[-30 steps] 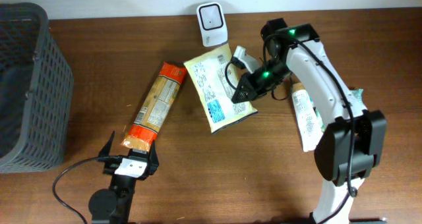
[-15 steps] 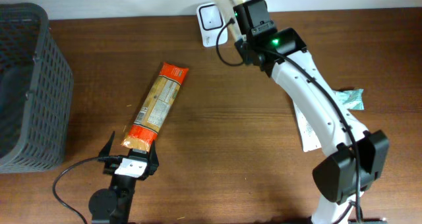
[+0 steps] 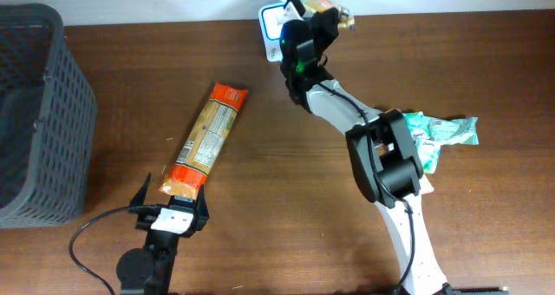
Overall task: Scan the item barcode
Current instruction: 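Hold the snack bag's barcode over the white scanner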
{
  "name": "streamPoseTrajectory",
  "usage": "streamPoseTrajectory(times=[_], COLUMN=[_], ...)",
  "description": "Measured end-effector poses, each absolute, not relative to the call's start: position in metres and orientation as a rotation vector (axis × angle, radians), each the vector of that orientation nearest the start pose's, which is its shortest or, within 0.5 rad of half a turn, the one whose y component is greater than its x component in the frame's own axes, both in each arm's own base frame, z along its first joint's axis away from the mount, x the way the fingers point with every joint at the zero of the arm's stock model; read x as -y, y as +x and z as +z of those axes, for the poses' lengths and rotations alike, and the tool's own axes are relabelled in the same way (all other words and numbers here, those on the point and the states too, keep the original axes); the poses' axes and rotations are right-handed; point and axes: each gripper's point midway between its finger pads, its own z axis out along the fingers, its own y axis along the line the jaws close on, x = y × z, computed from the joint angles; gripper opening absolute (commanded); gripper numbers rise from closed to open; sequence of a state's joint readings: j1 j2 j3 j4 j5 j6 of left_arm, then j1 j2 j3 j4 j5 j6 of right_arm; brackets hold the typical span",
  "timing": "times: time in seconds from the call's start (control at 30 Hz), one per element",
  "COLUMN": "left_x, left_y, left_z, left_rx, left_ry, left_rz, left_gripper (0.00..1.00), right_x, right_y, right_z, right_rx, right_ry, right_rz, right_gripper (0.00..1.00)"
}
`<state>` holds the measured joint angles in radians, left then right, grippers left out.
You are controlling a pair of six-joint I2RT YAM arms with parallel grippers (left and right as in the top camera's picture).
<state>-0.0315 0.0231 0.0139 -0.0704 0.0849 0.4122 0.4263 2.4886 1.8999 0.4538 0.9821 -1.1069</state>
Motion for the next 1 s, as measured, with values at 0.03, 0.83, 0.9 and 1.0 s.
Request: streamPoseTrajectory(times=[0.03,0.83,0.9,1.0], left_x=[0.022,0.022,0.022,0.022], left_y=[0.246,0.246,0.246,0.246], left_z=[0.158,0.158,0.158,0.158], left_rx=[-1.599,-1.599,-1.599,-1.599], left_ry=[0.427,0.427,0.427,0.427], left_rz=[0.220,0.220,0.220,0.220], left_gripper=[0.99,0.99,0.99,0.99], right_x=[-0.132,-0.126,-0.136,-0.141], right_y=[0.637,0.626,0.623,0.618], right_z=[0.164,0.201,0.203,0.219], right_rx=[-1.731,-1.653,-1.640,-1.627], right_ry=[-0.602,-0.611,-0.614,-0.563], right_rz=[-1.334,-1.550,-1.539,-1.513], right_gripper=[0.04,0.04,0.04,0.04])
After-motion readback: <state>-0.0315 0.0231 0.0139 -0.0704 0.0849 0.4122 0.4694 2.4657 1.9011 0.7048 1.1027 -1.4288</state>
